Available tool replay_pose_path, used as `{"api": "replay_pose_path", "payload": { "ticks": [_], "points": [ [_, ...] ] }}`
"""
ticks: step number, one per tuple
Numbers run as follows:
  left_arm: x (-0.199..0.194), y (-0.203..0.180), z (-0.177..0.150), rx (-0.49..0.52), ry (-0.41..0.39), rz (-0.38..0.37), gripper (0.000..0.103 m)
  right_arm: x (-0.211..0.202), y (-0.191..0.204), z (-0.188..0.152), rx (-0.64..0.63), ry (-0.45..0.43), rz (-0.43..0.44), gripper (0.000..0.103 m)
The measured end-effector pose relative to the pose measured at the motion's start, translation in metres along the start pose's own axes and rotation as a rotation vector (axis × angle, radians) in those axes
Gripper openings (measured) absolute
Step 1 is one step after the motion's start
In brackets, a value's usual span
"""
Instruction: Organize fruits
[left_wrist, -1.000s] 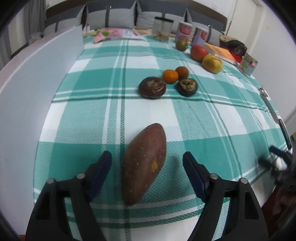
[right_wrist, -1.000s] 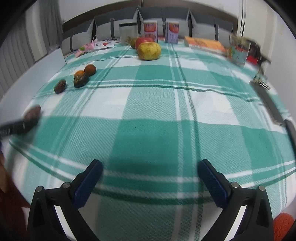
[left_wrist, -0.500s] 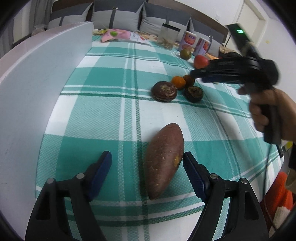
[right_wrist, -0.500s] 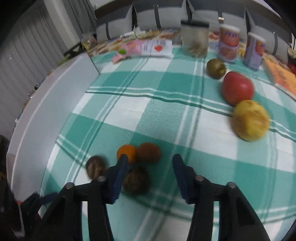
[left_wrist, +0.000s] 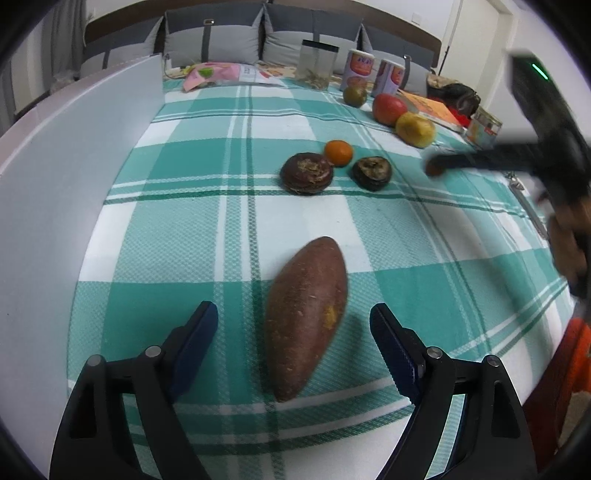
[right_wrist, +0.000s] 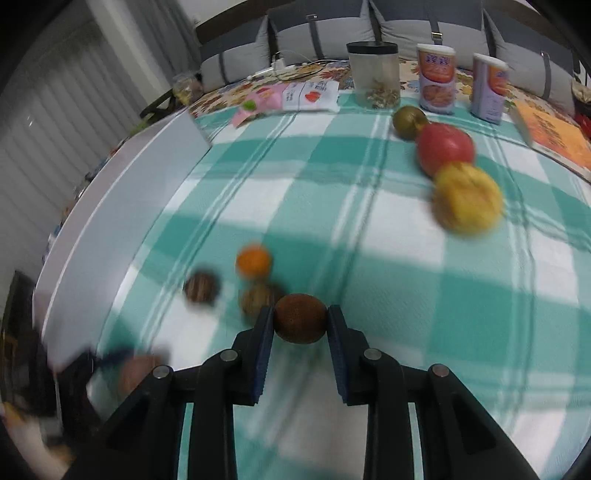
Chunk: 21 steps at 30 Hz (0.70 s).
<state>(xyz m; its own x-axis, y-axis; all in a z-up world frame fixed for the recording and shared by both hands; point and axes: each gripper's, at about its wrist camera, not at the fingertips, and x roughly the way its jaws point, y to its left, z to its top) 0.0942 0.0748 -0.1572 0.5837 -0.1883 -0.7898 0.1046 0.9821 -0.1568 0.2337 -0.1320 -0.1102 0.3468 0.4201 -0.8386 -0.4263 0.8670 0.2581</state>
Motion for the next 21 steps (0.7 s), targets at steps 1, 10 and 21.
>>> {"api": "replay_pose_path", "payload": {
  "ticks": [1,10,21],
  "points": [
    [0.0,-0.001,-0.001,0.002,0.002,-0.006,0.086,-0.007,0.0,-0.019,-0.015,0.009,-0.005,0.029],
    [-0.006,-0.01,-0.003,0.022,0.046,-0.046,0.086,-0.036,-0.013,-0.126,0.046,0.0,-0.047,0.034],
    [-0.001,-0.003,0.014,0.041,0.12,-0.045,0.08,-0.047,-0.009,-0.118,0.023,-0.002,-0.097,0.051]
  ]
}}
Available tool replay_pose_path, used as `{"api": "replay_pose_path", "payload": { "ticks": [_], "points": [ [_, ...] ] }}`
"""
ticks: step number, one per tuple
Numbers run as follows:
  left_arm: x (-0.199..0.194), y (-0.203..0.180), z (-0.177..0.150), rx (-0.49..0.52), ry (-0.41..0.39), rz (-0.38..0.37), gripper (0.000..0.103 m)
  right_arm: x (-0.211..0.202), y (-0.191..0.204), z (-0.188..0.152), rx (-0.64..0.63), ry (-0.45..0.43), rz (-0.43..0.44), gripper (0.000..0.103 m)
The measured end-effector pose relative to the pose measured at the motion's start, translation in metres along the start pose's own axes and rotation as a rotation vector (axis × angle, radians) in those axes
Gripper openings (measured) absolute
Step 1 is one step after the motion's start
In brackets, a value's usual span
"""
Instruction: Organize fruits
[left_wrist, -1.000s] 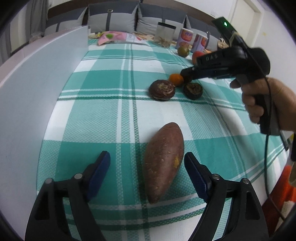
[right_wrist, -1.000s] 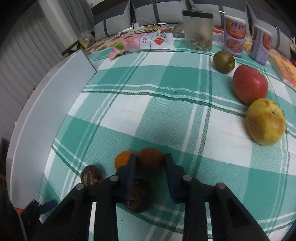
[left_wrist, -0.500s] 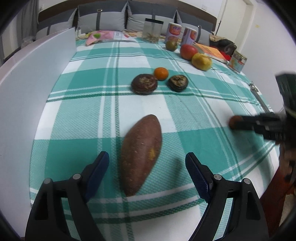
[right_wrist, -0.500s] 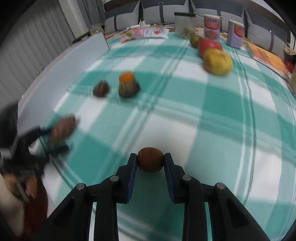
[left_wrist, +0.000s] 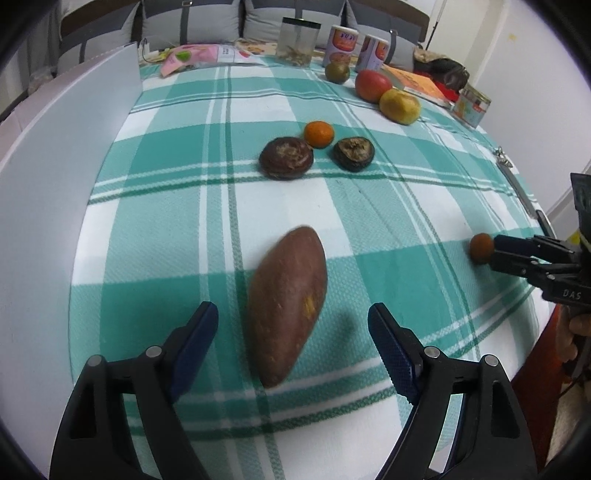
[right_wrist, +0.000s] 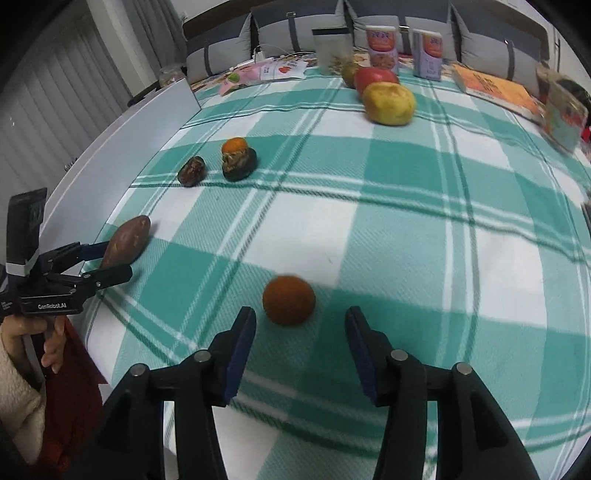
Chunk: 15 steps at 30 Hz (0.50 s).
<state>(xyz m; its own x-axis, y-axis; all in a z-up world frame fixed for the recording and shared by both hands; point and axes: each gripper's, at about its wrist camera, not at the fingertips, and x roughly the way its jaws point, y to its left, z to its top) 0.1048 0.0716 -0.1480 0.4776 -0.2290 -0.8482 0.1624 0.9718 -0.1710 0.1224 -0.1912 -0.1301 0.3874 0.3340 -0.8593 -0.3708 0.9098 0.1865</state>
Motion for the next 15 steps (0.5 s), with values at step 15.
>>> {"api": "replay_pose_path", "payload": {
  "ticks": [15],
  "points": [
    [-0.058,0.017,0.02,-0.148,-0.122,-0.088,0.041,-0.008,0.034,0.026,-0.02,0.015,0.028,0.03]
  ]
}}
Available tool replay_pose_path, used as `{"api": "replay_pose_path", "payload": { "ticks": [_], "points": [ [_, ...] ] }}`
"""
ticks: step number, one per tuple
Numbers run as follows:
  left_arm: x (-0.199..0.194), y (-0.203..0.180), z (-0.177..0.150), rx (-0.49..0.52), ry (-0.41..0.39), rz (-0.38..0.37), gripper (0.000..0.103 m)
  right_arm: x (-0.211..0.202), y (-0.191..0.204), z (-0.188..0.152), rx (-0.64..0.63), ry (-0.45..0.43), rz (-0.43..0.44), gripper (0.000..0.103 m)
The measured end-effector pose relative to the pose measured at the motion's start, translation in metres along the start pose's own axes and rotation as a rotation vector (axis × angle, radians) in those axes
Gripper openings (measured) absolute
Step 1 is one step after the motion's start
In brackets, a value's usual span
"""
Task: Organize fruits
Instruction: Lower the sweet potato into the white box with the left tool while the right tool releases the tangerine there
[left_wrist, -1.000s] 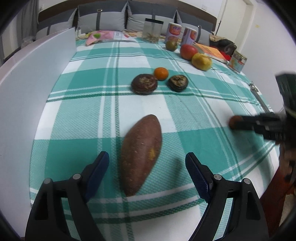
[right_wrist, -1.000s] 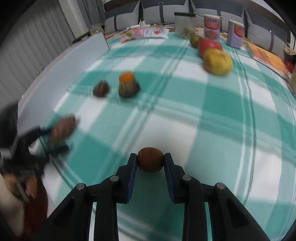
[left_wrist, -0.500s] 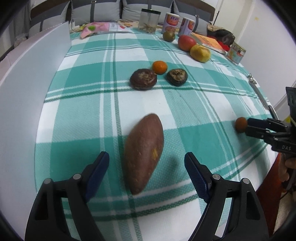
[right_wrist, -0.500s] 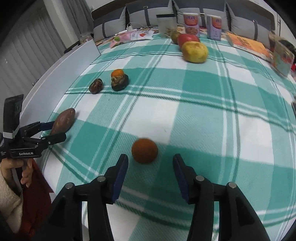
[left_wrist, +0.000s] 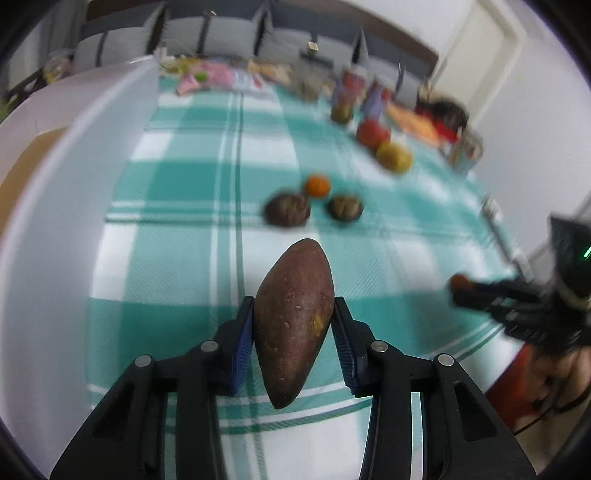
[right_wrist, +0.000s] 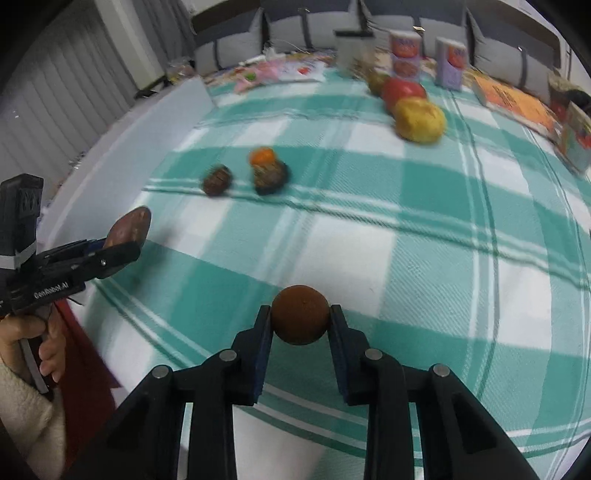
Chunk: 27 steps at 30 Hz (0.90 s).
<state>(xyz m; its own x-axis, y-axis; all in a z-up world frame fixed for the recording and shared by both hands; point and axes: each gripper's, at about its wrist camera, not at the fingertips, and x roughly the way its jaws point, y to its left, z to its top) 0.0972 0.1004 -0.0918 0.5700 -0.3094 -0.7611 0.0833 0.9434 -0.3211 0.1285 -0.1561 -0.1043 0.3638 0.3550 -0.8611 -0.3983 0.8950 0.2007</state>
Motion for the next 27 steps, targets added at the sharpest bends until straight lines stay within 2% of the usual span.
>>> {"api": "replay_pose_path", "payload": {
  "ticks": [4,6,8,11,14,16,19,24,26,27],
  "points": [
    [-0.057,0.025,0.029,-0.103,-0.103,-0.044,0.041,-0.016,0.05,0.041,-0.048,-0.066,0.098,0.03],
    [-0.088,0.053,0.046,-0.151,-0.138,-0.013,0.041,-0.018,0.084,0.064,-0.09,-0.085,0.155,0.03],
    [-0.103,0.08,0.055,-0.199,-0.144,0.024,0.041,-0.016,0.133,0.089,-0.151,-0.089,0.232,0.03],
    [-0.112,0.134,0.061,-0.27,-0.119,0.156,0.041,-0.004,0.202,0.115,-0.249,-0.066,0.311,0.03],
    [-0.107,0.182,0.055,-0.341,-0.058,0.262,0.041,0.024,0.269,0.131,-0.328,0.013,0.369,0.03],
    [-0.099,0.206,0.047,-0.369,-0.007,0.314,0.041,0.049,0.3,0.136,-0.36,0.077,0.366,0.03],
    [-0.092,0.225,0.035,-0.417,0.043,0.325,0.041,0.082,0.324,0.141,-0.354,0.152,0.347,0.03],
    [-0.089,0.234,0.029,-0.422,0.065,0.347,0.043,0.108,0.333,0.143,-0.343,0.18,0.282,0.032],
    [-0.096,0.229,0.034,-0.409,0.039,0.379,0.056,0.105,0.335,0.152,-0.327,0.154,0.273,0.042],
    [-0.103,0.225,0.037,-0.401,0.011,0.394,0.072,0.098,0.332,0.156,-0.313,0.123,0.276,0.061]
  ]
}}
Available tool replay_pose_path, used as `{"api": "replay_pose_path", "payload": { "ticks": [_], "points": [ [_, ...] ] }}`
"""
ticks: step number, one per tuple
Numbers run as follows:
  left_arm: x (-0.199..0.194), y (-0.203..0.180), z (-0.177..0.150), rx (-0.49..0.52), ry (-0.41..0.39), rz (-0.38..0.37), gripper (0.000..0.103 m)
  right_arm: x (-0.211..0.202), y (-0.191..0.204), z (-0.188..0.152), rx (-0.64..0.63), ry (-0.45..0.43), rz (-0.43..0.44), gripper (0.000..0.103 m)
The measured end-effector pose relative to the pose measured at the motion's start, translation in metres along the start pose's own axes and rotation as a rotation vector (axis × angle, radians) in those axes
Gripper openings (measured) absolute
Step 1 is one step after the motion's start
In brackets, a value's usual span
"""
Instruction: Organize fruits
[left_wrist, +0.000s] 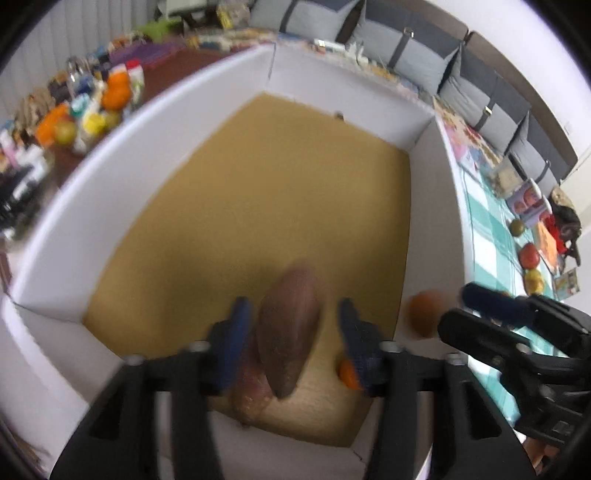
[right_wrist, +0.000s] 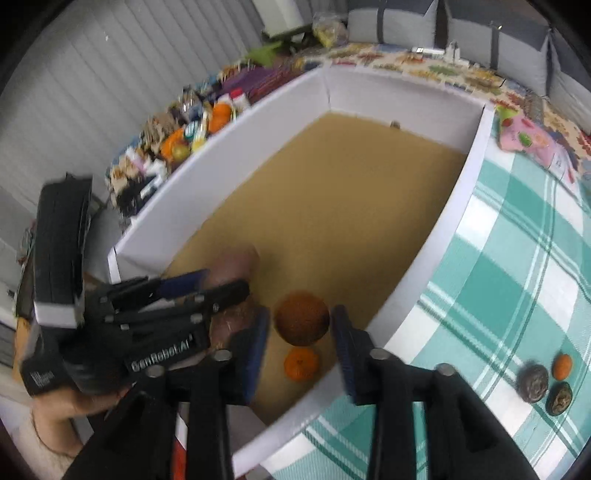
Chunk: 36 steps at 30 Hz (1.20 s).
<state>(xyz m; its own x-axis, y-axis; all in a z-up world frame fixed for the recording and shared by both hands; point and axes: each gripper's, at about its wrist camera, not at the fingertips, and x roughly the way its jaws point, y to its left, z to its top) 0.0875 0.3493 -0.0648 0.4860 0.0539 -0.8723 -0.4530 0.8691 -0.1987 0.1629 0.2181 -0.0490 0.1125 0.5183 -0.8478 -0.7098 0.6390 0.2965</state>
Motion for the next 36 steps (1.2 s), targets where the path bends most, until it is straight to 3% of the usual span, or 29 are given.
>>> {"api": "replay_pose_path", "payload": {
  "ticks": [1,2,5,9,12,15,19,24,27,32,36],
  "points": [
    [-0.01,-0.003,0.002,0.0,-0.035,0.002,0.078,-0.009,-0.001,0.002,0.006,-0.028,-0.001,0.079],
    [-0.019,-0.005,0.004,0.001,-0.071,0.005,0.079,-0.022,-0.004,0.002,0.009,-0.071,-0.003,0.084],
    [-0.041,-0.021,0.011,0.011,-0.151,-0.02,0.081,-0.063,-0.015,-0.001,0.015,-0.173,-0.025,0.086],
    [-0.065,-0.071,-0.004,0.064,-0.232,-0.112,0.083,-0.115,-0.042,-0.025,0.038,-0.288,-0.065,0.093],
    [-0.072,-0.116,-0.027,0.149,-0.253,-0.177,0.084,-0.144,-0.076,-0.069,0.061,-0.333,-0.143,0.094],
    [-0.067,-0.168,-0.066,0.261,-0.246,-0.235,0.085,-0.159,-0.12,-0.133,0.097,-0.33,-0.285,0.094],
    [-0.036,-0.226,-0.125,0.371,-0.168,-0.273,0.085,-0.167,-0.174,-0.215,0.182,-0.293,-0.438,0.094],
    [0.013,-0.258,-0.188,0.477,-0.127,-0.199,0.085,-0.167,-0.221,-0.308,0.341,-0.266,-0.554,0.094],
    [0.029,-0.263,-0.209,0.536,-0.113,-0.153,0.085,-0.164,-0.233,-0.341,0.407,-0.273,-0.582,0.094],
    [0.052,-0.262,-0.217,0.545,-0.089,-0.108,0.085,-0.157,-0.246,-0.358,0.413,-0.248,-0.628,0.094],
    [0.056,-0.26,-0.221,0.537,-0.106,-0.105,0.091,-0.151,-0.241,-0.357,0.404,-0.26,-0.648,0.094]
  ]
}}
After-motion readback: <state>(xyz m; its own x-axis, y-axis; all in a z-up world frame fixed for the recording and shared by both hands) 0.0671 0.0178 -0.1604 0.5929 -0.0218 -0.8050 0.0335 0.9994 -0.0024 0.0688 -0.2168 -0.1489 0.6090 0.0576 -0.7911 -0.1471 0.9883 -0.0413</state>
